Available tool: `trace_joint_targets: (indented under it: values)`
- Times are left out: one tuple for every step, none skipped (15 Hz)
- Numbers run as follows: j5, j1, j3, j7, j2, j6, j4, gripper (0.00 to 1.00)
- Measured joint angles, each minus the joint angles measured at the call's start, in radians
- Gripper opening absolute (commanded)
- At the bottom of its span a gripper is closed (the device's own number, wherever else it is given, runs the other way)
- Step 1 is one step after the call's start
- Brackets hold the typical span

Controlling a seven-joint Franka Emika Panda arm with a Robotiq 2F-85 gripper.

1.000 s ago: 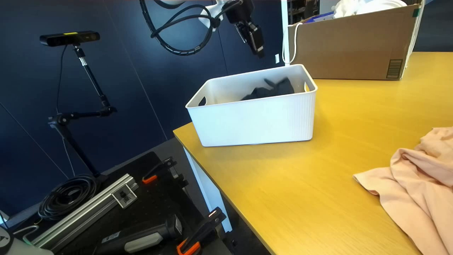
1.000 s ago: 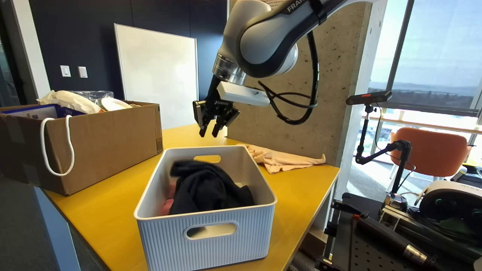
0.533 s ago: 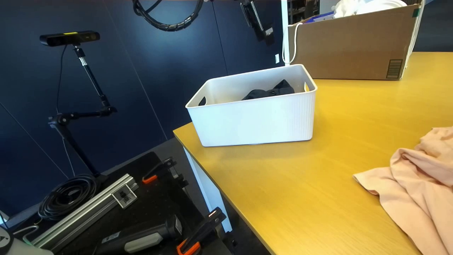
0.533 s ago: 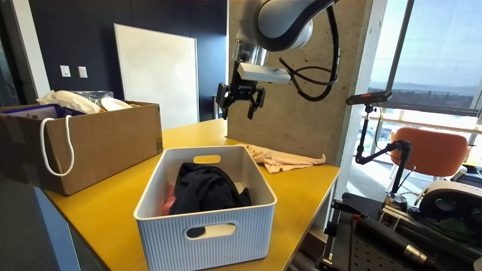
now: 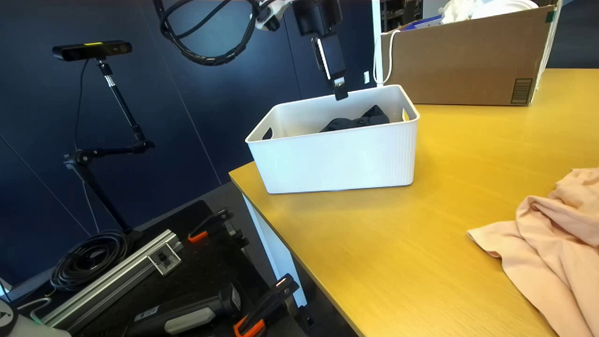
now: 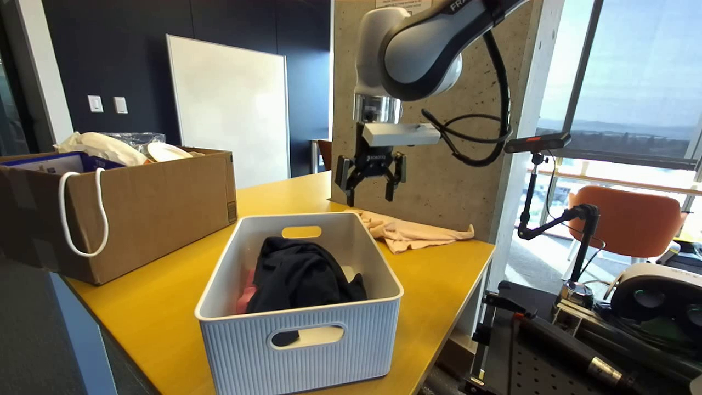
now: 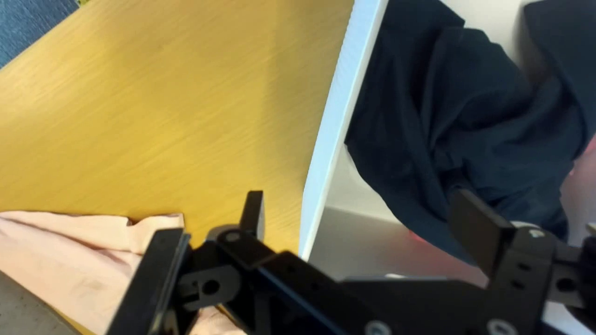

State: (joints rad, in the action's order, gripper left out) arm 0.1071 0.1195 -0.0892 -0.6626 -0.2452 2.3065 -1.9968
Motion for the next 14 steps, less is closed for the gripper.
trace_joint_targets:
  values:
    - [-0.008, 0.000, 0.007, -0.002, -0.012, 0.000, -0.009, 1.00]
    - [-0.018, 0.000, 0.014, -0.004, -0.024, 0.000, -0.020, 1.00]
    - [-0.024, 0.000, 0.022, -0.006, -0.035, 0.006, -0.031, 1.00]
    - [-0.029, 0.001, 0.028, -0.009, -0.047, 0.014, -0.040, 1.00]
    - [-0.033, 0.001, 0.033, -0.012, -0.059, 0.025, -0.048, 1.00]
    - [-0.036, 0.001, 0.036, -0.015, -0.071, 0.038, -0.053, 1.00]
    - [-0.037, 0.001, 0.037, -0.018, -0.083, 0.047, -0.055, 1.00]
    - [-0.038, 0.002, 0.038, -0.019, -0.093, 0.052, -0.056, 1.00]
    - [-0.038, 0.002, 0.039, -0.021, -0.102, 0.054, -0.056, 0.75]
    - [-0.038, 0.002, 0.039, -0.022, -0.112, 0.061, -0.056, 0.72]
    - [-0.038, 0.002, 0.039, -0.024, -0.121, 0.075, -0.056, 0.65]
    - [-0.038, 0.002, 0.039, -0.027, -0.129, 0.089, -0.056, 0.56]
    - [-0.038, 0.002, 0.039, -0.030, -0.135, 0.104, -0.056, 0.49]
    - [-0.038, 0.003, 0.039, -0.031, -0.140, 0.117, -0.056, 0.40]
